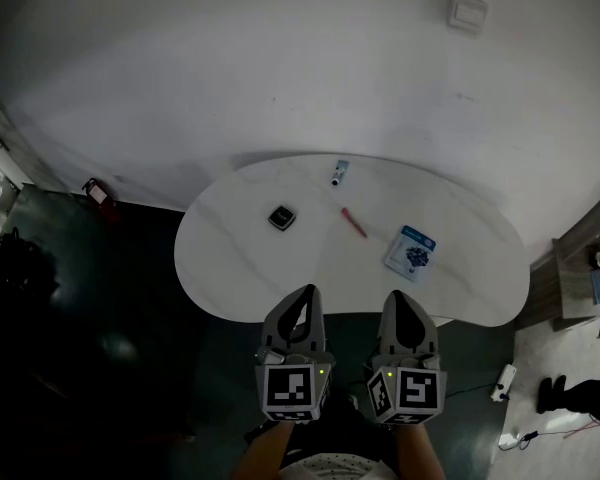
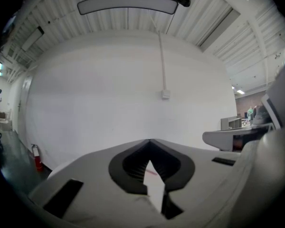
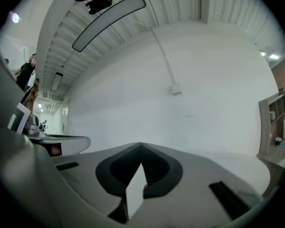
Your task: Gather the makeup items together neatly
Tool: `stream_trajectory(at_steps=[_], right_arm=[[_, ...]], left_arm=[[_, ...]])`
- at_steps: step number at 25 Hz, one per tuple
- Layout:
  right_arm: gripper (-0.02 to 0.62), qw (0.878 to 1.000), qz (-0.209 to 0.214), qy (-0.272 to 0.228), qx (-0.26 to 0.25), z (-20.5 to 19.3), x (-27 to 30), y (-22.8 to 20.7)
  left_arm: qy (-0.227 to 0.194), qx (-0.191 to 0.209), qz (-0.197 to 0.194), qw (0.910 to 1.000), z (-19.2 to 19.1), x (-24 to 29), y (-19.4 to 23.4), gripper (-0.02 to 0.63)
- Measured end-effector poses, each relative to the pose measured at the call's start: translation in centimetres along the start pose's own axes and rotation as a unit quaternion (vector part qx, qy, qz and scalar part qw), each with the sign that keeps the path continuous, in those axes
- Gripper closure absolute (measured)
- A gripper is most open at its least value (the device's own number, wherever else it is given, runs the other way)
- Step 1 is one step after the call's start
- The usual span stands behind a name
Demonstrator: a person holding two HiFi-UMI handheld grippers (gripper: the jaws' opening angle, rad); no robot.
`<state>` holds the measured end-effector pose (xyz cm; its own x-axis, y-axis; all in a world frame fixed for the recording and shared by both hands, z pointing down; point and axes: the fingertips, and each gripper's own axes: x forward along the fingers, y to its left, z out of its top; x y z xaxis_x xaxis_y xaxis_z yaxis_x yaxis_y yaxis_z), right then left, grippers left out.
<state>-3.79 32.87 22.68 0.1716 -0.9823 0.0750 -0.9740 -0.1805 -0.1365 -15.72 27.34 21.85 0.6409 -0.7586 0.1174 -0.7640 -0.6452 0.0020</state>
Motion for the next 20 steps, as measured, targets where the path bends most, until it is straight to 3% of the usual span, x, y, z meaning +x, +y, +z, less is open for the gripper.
stream_trajectory(at_steps=[12,17,20], right_arm=[[0.591,0.999,0.029,0.032,0.007,-2.2,-0.9,-2.2],[0.591,0.998,0.037,0.039,0.011,-2.6,-0.7,-2.1],[0.591,0.998,0.038,0.044,0.013,-2.9,-0.3,-2.0]], left_arm=[[0.028,-0.002,0.021,0.9994,-1.9,0.0,-2.9,0.592],[0.017,0.006,0.029,0.9994,-2.4,-0.1,-2.6,0.592],[0.033,-0.002,0.033,0.9989,-2.7,0.0,-2.2,0.592]])
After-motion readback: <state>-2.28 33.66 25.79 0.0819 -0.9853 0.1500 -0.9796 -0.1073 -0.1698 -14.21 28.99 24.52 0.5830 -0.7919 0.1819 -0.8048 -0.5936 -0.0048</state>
